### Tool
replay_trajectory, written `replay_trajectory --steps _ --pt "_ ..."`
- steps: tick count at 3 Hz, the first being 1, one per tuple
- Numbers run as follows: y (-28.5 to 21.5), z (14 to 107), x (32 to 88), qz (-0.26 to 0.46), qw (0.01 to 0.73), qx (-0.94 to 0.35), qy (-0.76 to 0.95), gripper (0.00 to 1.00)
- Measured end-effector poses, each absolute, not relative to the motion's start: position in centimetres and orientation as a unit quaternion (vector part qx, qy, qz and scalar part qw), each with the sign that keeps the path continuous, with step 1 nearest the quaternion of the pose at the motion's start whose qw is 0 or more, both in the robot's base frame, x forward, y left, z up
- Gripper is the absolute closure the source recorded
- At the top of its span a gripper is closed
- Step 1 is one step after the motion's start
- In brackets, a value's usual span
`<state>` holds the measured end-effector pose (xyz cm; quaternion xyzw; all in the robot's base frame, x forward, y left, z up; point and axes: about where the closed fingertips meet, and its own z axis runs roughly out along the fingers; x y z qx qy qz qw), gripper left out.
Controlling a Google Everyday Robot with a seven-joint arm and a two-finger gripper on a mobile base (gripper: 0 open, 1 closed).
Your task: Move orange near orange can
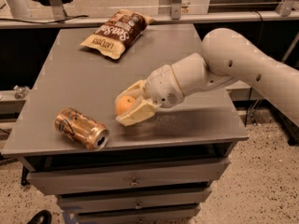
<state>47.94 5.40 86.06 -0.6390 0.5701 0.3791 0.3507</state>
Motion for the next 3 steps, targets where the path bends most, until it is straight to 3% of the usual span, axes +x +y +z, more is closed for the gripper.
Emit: replay_trajectory --steps 2,3 --pt "5.4 85.0 45.1 0.403 0.316 -0.667 0.542 1.00" --pt "5.4 84.4 44.6 0.413 0.306 -0.670 0.536 0.83"
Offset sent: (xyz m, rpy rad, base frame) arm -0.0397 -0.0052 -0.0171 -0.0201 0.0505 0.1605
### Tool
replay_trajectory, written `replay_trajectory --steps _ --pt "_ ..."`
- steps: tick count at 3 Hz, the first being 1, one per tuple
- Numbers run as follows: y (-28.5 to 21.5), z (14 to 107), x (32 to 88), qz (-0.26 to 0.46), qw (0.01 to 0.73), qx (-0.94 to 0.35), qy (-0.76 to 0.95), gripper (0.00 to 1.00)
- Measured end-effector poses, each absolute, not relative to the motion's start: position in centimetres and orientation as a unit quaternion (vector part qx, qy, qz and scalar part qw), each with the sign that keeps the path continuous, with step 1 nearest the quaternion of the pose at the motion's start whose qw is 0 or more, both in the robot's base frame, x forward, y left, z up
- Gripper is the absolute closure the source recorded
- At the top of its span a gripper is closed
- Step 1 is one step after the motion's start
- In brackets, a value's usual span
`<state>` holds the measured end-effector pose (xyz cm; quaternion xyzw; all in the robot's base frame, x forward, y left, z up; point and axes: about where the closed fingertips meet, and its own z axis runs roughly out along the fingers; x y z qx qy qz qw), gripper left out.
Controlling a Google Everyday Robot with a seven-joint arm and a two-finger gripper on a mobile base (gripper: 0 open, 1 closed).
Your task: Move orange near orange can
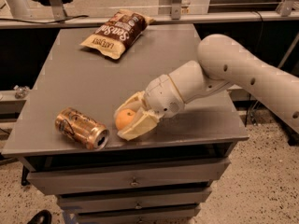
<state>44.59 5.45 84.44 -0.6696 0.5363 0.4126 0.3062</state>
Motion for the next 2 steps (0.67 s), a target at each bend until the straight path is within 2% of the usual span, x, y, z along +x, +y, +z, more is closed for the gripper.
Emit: replay_trajectory --steps 2 --pt "6.65 83.84 44.37 0.428 0.306 -0.671 0.522 0.36"
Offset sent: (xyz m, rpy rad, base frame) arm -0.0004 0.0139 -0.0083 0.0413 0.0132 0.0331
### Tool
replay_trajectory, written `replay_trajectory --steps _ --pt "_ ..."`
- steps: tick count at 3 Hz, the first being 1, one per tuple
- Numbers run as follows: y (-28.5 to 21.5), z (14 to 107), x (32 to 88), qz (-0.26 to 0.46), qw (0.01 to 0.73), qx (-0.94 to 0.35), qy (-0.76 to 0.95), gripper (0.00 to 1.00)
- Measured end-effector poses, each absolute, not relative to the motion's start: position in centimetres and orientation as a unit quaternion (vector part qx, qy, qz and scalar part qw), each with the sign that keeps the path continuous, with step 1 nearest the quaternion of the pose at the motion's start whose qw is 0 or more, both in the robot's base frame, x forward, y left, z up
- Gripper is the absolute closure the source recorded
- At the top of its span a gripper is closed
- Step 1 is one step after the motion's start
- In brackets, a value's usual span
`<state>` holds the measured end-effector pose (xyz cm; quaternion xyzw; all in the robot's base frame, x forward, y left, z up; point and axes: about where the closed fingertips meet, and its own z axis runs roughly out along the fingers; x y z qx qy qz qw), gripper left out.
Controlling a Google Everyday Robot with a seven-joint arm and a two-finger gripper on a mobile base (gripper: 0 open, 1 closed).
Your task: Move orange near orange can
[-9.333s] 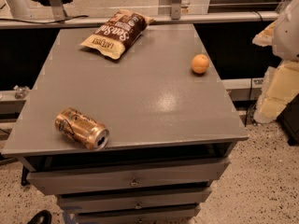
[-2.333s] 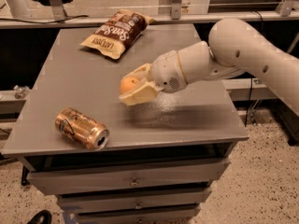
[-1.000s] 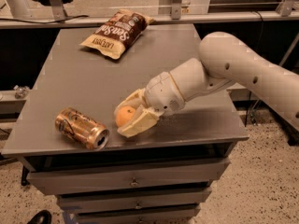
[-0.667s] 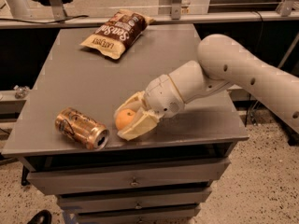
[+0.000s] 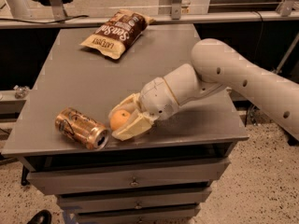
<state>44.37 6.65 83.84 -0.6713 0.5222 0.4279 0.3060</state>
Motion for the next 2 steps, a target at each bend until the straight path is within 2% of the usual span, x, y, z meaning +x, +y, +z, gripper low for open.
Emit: replay_trajectory --steps 1,2 --pt "6.85 83.74 44.32 0.430 0.308 -0.671 0.520 0.13" --pt "6.79 83.67 44.31 0.430 0.309 -0.670 0.520 0.00"
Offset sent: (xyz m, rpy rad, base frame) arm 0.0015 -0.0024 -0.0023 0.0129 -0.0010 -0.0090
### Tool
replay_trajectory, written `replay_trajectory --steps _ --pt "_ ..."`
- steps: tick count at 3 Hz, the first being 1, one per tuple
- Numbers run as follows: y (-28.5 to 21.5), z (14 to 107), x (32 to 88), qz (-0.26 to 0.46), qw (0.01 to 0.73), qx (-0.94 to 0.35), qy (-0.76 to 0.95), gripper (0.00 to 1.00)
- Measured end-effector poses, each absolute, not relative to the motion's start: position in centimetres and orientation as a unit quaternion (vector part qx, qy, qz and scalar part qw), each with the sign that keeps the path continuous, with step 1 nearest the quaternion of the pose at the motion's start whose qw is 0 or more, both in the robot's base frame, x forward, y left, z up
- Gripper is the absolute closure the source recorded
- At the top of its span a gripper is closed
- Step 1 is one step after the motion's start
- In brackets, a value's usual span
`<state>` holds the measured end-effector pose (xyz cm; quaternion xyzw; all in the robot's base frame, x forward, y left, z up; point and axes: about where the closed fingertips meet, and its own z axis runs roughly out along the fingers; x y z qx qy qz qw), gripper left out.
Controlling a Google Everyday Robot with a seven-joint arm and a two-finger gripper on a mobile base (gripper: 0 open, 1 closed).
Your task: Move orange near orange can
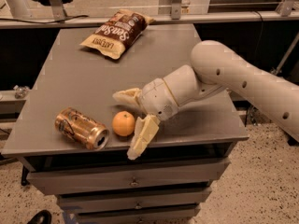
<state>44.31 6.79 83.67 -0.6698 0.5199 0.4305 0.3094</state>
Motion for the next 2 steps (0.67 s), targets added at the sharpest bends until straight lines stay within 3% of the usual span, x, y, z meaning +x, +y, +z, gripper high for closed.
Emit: replay_trajectory --steps 2 --pt "5.84 84.08 44.88 0.421 0.321 -0.664 0.529 0.00"
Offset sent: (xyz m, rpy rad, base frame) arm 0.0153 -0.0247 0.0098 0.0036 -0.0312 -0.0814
